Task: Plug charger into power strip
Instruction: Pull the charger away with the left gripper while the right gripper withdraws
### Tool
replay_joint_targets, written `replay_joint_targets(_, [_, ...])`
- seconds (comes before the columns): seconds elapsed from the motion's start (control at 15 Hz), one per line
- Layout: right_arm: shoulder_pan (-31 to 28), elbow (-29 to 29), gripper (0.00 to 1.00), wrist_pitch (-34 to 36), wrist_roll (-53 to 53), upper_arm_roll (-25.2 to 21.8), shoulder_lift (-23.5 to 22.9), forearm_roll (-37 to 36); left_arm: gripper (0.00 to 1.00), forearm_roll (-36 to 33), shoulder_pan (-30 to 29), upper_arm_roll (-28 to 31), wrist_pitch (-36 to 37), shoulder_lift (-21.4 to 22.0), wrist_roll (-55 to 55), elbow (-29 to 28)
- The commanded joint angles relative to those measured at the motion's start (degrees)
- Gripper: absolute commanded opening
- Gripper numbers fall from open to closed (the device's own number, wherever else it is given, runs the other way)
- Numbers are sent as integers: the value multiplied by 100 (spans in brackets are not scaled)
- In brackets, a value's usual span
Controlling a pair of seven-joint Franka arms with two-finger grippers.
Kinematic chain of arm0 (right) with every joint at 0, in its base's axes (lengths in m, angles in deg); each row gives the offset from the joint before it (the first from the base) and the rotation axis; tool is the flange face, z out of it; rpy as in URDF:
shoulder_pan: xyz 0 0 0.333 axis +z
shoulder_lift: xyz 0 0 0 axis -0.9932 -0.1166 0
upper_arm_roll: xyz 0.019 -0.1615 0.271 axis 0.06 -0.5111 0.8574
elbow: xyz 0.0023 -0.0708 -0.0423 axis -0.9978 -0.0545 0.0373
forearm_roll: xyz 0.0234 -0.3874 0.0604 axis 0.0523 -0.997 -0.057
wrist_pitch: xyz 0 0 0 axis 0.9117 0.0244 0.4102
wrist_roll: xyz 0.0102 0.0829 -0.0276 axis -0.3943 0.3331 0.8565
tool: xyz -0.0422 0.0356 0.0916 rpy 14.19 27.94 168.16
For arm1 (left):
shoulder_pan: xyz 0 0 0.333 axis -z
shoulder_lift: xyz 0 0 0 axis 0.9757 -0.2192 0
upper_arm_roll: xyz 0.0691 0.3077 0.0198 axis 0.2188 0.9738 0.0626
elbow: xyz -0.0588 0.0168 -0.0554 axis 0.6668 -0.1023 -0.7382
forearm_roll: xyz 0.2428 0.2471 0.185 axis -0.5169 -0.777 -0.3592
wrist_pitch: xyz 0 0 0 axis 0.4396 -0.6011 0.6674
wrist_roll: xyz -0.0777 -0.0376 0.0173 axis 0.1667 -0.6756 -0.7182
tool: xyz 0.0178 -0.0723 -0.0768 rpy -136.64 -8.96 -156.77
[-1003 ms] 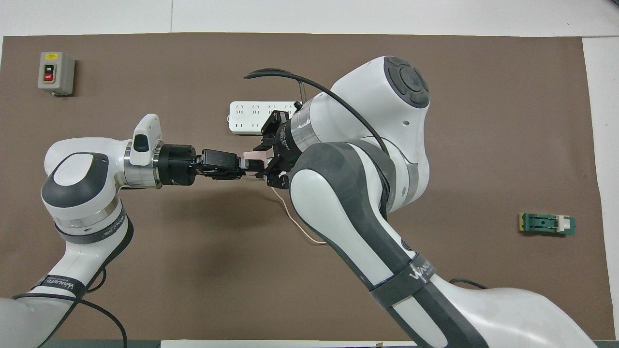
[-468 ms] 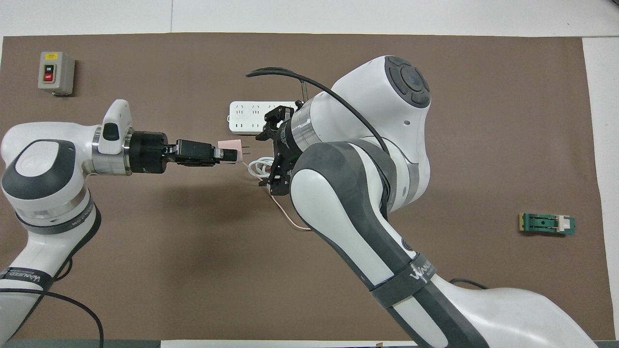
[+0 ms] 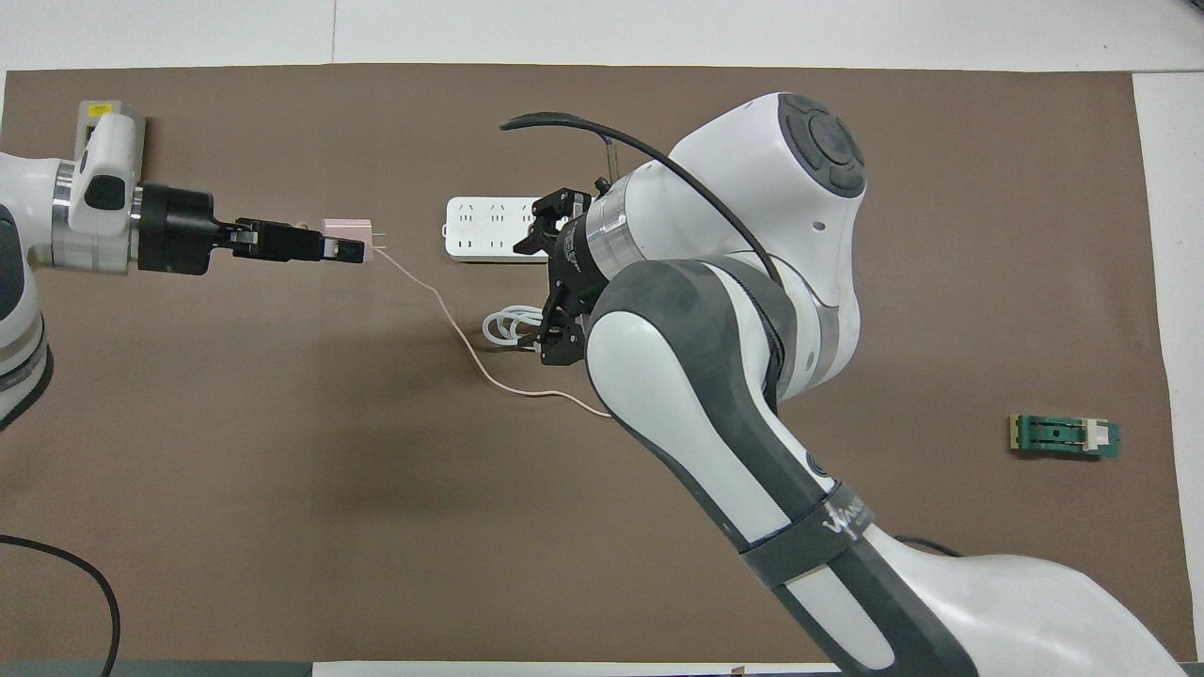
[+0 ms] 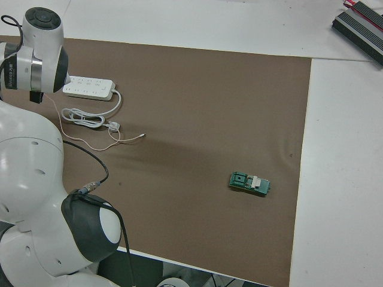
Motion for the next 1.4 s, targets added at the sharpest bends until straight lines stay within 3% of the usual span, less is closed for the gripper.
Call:
replay_joint_targets(0.0, [-452,-9,100,15,33,53,243,-289,0,-1362,29,-50,-317,-555,52,786])
replay_joint_targets(0.27, [-1120,235,100,366,-485,53,384,-316,0,-2822,161,-59,-1483,-696,1394,804])
replay_joint_targets(0.53, [-1727,343,100,858,-1406,53,472,-491,0,-3519,696,-59,-2539,-977,1582,804])
replay_joint_targets(0.67, [-1816,343,100,1130,-1925,53,498,-850,0,-3599,960,-50,-2603,-1100,1582,822])
replay_joint_targets(0.87, [-1939,334,100,1465,-2952,53,568,-1492,0,-4247,1321,-67,-2577,-1531,1591,1321])
replay_joint_targets(1.2, [-2474,229,100,1904,-4736,71,779,-1968,0,-4399,1839,-50,-2576,-1479,1872,1016])
replay_joint_targets(1.34, [-2607,36,100,1940,-5798,79,963,-2336,0,-4853,1919,-67,-2620,-1479,1880,936])
